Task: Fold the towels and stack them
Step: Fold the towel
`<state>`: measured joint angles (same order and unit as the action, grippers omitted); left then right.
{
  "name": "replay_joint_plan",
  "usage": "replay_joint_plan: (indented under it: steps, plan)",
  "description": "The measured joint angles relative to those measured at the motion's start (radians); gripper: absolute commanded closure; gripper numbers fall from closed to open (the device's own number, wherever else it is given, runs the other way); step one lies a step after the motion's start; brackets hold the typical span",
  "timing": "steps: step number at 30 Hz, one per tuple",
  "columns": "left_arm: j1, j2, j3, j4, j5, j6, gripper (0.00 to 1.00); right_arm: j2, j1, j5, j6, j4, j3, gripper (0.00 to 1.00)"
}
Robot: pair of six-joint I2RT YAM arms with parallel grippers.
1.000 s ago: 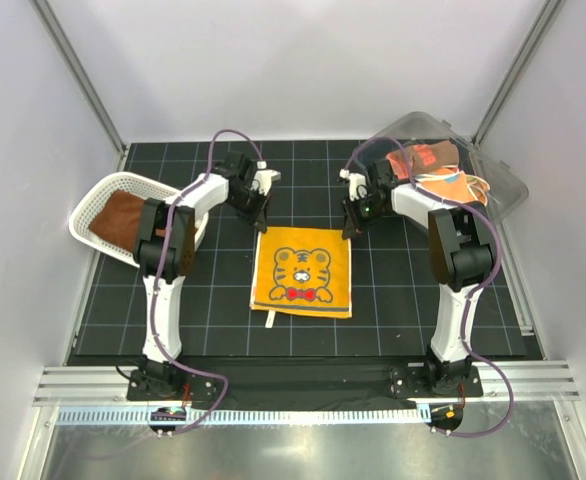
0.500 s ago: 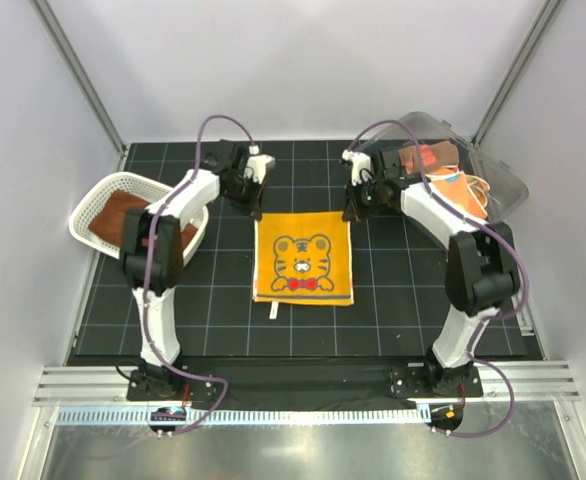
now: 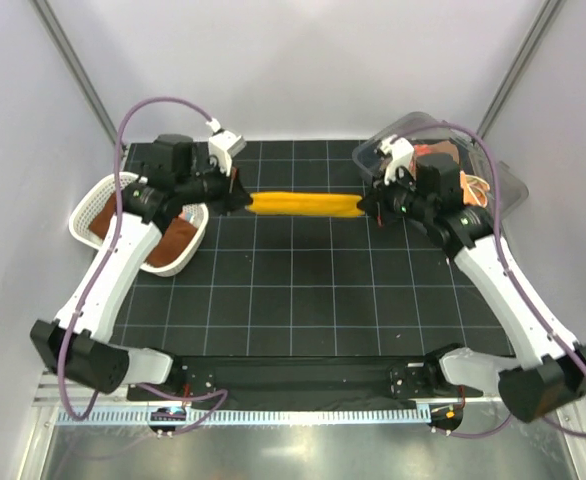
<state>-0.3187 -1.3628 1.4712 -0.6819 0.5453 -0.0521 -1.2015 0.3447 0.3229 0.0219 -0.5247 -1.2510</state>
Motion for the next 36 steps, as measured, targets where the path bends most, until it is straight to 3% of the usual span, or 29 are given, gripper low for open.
replay_joint_plan:
  steps: [5,10,13,18,24,31,36]
  plan:
    - [-0.087,0.092,-0.093,-0.044,0.006,0.075,1.0,0.134,0.014,0.02,-0.06,-0.047,0.058,0.99]
    - [-0.093,0.025,-0.073,-0.074,-0.05,0.132,1.0,0.127,0.016,0.01,-0.076,-0.049,0.059,0.99]
    - [-0.061,-0.124,-0.036,-0.076,-0.098,0.15,1.0,0.033,0.016,-0.006,-0.077,-0.02,0.06,0.99]
    - [0.005,-0.411,0.013,-0.038,-0.163,0.154,1.0,-0.263,0.006,-0.015,-0.076,0.118,0.081,0.99]
    - [0.069,-0.698,0.222,-0.009,-0.14,0.121,1.0,-0.613,-0.032,0.033,-0.064,0.214,0.014,0.99]
    - [0.072,-0.724,0.261,0.007,-0.114,0.062,1.0,-0.676,-0.049,0.035,-0.004,0.265,-0.057,0.99]
    - [0.072,-0.67,0.161,0.032,-0.105,0.044,1.0,-0.648,-0.052,0.035,0.026,0.269,-0.061,0.99]
